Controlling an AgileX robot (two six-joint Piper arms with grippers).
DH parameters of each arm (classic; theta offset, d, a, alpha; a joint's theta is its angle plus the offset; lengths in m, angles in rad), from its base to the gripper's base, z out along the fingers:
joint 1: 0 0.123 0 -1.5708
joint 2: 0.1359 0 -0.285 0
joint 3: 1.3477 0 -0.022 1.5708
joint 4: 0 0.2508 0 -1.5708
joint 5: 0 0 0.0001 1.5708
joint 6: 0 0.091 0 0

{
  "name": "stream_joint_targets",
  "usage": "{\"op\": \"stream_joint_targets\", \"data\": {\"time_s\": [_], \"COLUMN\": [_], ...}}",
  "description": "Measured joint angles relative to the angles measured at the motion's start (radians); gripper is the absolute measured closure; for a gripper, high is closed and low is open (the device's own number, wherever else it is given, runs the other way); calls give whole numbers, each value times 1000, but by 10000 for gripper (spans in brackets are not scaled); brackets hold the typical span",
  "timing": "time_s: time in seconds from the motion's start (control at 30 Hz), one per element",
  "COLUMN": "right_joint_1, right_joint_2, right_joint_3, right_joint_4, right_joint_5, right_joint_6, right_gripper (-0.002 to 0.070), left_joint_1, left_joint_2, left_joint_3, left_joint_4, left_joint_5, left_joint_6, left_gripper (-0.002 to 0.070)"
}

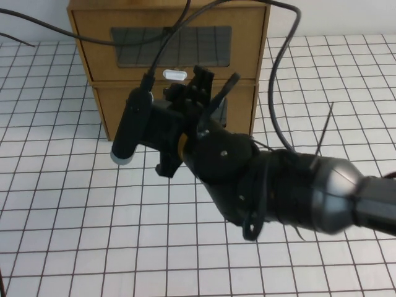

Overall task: Open the shoe box
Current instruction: 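Pull the top drawer of the cardboard box fully open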

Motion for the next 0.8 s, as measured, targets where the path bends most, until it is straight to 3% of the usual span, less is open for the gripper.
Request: {"op": "stream_joint_targets", "data": {"time_s": [0.33,0.8], "right_joint_1": [-83,-129], "right_joint_2": [144,198], "right_joint_3": [-141,-203], "right_joint_4": [-12,-24], "right_joint_5": [11,-56], "right_joint_6": [-118,-126], "right_gripper": [321,332], "left_joint_1": [0,0], "left_joint_2": [0,0], "left_joint_3": [0,-2], "left_joint_4": [0,0], "left_joint_5": [2,3], "left_joint_6": [0,0], "left_gripper": [679,679]}}
